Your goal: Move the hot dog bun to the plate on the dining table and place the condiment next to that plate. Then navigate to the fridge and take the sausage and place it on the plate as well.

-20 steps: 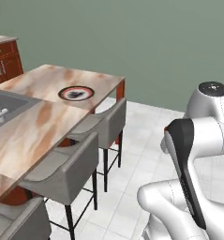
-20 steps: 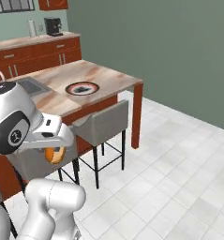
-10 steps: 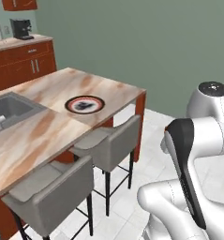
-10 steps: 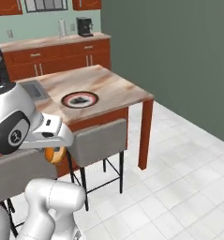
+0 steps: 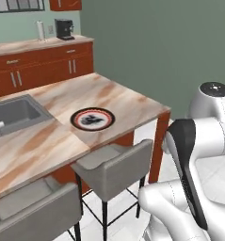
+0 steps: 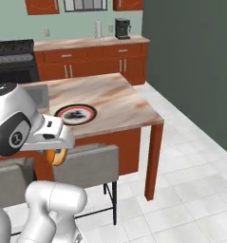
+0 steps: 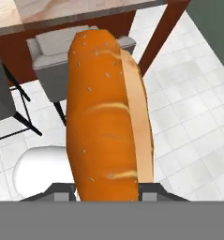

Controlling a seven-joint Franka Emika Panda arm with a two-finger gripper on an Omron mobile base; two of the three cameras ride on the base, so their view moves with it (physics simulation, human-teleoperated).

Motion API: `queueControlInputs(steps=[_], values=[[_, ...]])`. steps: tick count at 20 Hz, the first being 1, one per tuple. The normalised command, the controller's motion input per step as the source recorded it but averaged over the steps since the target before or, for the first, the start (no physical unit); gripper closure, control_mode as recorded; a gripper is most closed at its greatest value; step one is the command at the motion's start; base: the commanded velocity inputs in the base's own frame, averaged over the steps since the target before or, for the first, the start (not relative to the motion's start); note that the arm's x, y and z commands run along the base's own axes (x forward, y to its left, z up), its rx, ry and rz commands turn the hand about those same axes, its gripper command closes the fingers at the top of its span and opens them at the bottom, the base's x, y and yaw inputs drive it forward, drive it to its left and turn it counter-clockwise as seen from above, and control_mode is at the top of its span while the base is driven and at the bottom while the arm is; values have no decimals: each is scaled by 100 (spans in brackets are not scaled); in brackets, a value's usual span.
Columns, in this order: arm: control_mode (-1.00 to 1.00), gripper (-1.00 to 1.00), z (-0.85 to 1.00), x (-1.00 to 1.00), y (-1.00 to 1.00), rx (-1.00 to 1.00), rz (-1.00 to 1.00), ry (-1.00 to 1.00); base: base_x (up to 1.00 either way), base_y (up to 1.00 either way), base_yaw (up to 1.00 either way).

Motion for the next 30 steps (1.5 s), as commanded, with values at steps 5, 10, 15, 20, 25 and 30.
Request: queueControlInputs(steps=[5,10,15,20,25,30], values=[[100,100,0,0,0,0,0,0,66,-17,51],[100,100,0,0,0,0,0,0,64,-20,52],[100,100,0,0,0,0,0,0,77,-48,41],[100,100,0,0,0,0,0,0,82,-67,28],[-100,100,0,80,-40,15,14,0,19,-11,5],[-100,100,0,100,-52,18,10,2,0,0,0]])
